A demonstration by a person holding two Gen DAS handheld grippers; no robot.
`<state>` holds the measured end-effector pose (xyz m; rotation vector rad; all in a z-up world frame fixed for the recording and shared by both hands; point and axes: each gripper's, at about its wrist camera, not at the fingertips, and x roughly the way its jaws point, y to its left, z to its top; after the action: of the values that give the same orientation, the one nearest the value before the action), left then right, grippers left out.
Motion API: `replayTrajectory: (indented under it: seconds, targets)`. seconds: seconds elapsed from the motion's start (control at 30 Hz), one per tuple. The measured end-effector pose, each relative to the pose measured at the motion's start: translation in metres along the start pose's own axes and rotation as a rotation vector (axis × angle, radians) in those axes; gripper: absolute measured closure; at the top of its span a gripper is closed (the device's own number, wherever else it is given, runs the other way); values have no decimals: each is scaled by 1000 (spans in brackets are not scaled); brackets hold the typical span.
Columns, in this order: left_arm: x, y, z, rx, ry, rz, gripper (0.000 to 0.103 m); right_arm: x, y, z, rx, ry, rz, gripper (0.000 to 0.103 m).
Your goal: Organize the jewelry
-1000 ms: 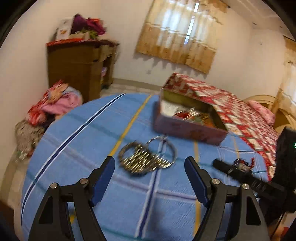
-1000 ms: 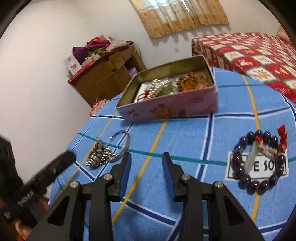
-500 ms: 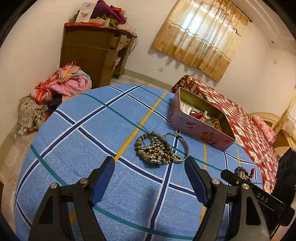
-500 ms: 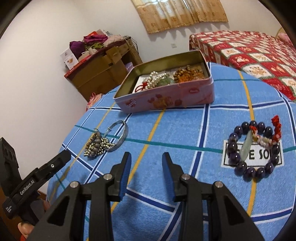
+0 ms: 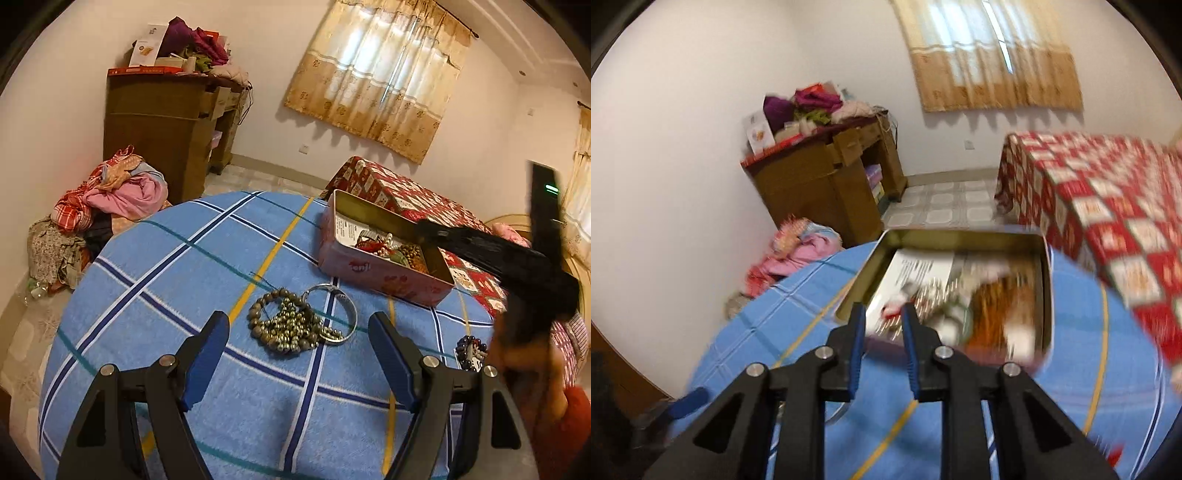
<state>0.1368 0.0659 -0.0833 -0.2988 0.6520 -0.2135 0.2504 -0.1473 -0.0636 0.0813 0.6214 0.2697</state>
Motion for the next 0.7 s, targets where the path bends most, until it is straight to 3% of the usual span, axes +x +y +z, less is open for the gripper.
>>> replayTrajectory:
  seconds: [0.13,0.23,0.43,0.47,0.5,0.53,0.7]
  targets:
    - [4,6,7,-5,-4,8,25,40,1,2,-43,103,16,79]
    - [8,13,9,-34,4,-11,25,63,4,-3,-117,166,-38,79]
    - [17,18,8,-59,30,-23,25,68,9,-9,-281,186,-160,81]
    - [16,19,7,-62,32,-26,25,68,10,-10,-311,190,-180,83]
    - [15,19,7,-65,31,-29,25,67,10,-11,-333,193,-190,97]
    - [15,20,7,-67,30,-31,25,65,8,-11,-340,198,-213,100]
    - [7,19,7,-70,16,-33,25,25,-23,8,-114,99,-106,101]
